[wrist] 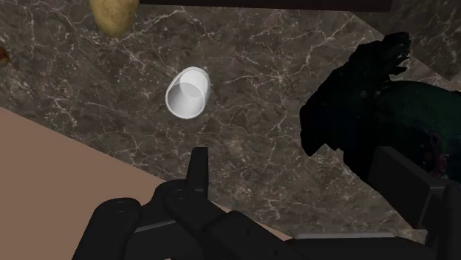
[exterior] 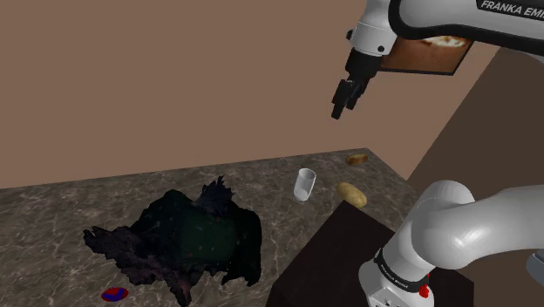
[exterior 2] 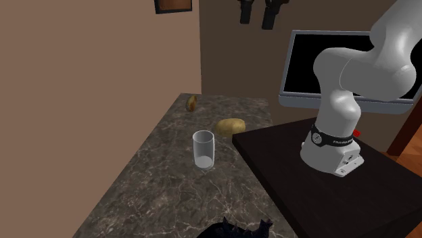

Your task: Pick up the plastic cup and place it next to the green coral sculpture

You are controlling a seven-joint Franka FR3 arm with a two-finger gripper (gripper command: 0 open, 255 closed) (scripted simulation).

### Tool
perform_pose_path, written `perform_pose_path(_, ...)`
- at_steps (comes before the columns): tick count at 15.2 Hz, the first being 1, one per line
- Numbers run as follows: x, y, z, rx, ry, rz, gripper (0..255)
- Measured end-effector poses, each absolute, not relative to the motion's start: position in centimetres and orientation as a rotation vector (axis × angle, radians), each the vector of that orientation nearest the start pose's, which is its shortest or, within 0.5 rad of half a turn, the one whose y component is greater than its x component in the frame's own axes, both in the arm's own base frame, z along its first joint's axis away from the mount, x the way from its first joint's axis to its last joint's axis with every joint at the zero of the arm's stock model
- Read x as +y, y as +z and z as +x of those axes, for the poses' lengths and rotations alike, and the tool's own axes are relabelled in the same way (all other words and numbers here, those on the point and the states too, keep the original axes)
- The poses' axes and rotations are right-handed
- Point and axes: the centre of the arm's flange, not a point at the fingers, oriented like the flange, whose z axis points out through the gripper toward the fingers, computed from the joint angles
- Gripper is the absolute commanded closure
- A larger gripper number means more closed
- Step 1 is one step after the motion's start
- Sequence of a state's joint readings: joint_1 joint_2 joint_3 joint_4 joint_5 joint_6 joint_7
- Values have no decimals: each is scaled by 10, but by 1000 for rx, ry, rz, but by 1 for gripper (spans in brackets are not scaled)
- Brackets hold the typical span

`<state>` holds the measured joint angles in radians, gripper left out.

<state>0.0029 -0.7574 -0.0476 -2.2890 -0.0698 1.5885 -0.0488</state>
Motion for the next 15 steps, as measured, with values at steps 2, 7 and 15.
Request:
perform_pose_path(2,-28,608,319,-26,-85,-3179,0)
perform_pose_path(7,-44,555,335,-36,-70,-3168,0)
perform_pose_path(15,-73,453,362,-55,-44,-3148,0)
